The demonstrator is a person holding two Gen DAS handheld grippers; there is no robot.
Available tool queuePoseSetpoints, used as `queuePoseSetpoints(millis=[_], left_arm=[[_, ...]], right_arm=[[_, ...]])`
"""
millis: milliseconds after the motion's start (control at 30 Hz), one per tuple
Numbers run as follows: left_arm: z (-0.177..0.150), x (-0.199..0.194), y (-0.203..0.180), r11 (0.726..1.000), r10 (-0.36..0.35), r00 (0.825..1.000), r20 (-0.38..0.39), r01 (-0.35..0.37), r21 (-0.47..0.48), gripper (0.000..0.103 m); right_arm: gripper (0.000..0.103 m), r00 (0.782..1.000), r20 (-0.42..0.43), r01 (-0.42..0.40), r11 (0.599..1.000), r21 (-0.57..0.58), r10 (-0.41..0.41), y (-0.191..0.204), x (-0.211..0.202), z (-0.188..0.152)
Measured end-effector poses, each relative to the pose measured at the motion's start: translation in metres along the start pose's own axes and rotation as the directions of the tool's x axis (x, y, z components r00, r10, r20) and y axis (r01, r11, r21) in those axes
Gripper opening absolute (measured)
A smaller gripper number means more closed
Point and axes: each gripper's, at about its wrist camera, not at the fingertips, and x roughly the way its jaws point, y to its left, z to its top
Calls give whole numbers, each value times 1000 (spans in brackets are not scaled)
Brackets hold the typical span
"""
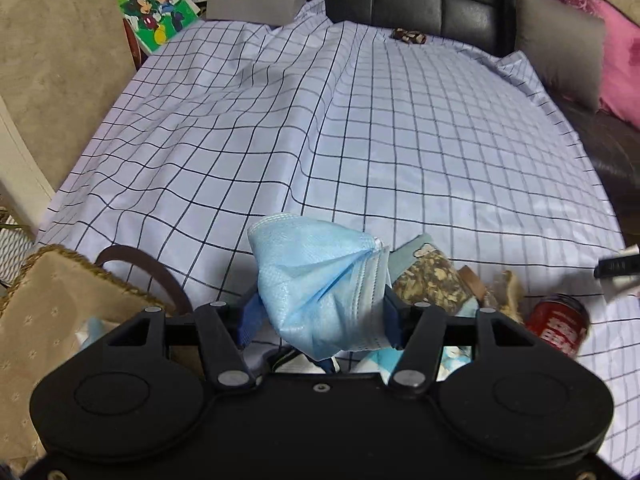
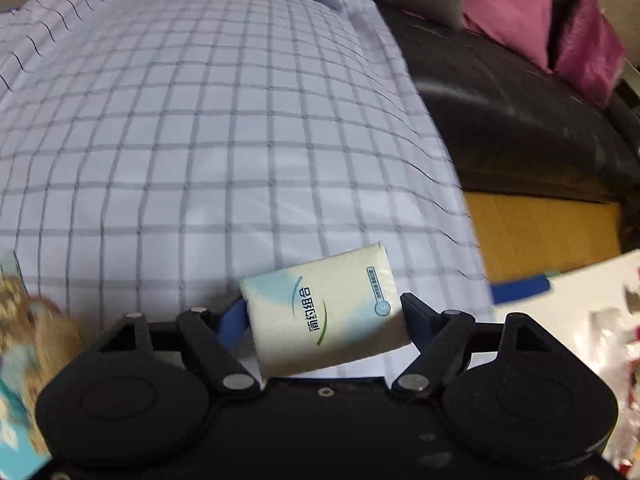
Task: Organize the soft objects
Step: 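Carry the tissue pack and mask over the basket with both tools, then open both tools to drop the tissue pack and mask into the basket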
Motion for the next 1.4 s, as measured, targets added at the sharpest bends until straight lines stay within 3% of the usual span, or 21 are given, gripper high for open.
queuePoseSetpoints(millis=[167, 333, 467, 633, 767, 900, 1000, 1200, 1267, 1300, 1367, 1400], left_arm=[[-6, -20, 6, 1000, -27, 1000, 8, 27, -3, 56], [-13, -36, 18, 999, -31, 1000, 6, 31, -26, 56], [-16, -49, 33, 999, -6, 1000, 14, 7, -51, 56], [-18, -65, 56, 995, 44, 999, 28, -41, -93, 56], [-19, -79, 79, 988, 100, 993, 56, -92, -122, 56], [-24, -88, 104, 977, 173, 982, 72, -162, -139, 56], [-31, -91, 127, 971, 190, 980, 59, -179, -161, 56], [-43, -87, 163, 957, 211, 977, 27, -201, -208, 57], [-44, -85, 172, 956, 195, 981, 13, -187, -227, 68], [-44, -85, 175, 956, 181, 983, 14, -173, -238, 79], [-43, -89, 177, 954, 166, 986, 32, -152, -259, 82], [-43, -91, 178, 954, 165, 985, 41, -149, -260, 85]], right_arm=[[79, 995, -83, -54, 998, 40, 57, -21, -25, -38], [79, 979, -159, -128, 991, 26, 131, -13, -45, -77], [79, 949, -196, -252, 968, 4, 247, 6, -70, -105], [79, 913, -161, -389, 919, -71, 374, 58, -122, -115], [79, 873, -100, -487, 862, -141, 477, 105, -165, -108], [80, 809, -62, -584, 785, -209, 585, 153, -212, -104], [80, 758, -52, -638, 722, -269, 651, 187, -239, -105], [80, 687, -81, -697, 623, -355, 722, 243, -277, -124], [81, 671, -89, -707, 599, -376, 736, 256, -284, -131], [81, 659, -92, -714, 584, -385, 746, 261, -286, -134], [94, 625, -89, -736, 547, -399, 776, 271, -292, -141], [95, 623, -84, -735, 545, -403, 778, 274, -294, -144]])
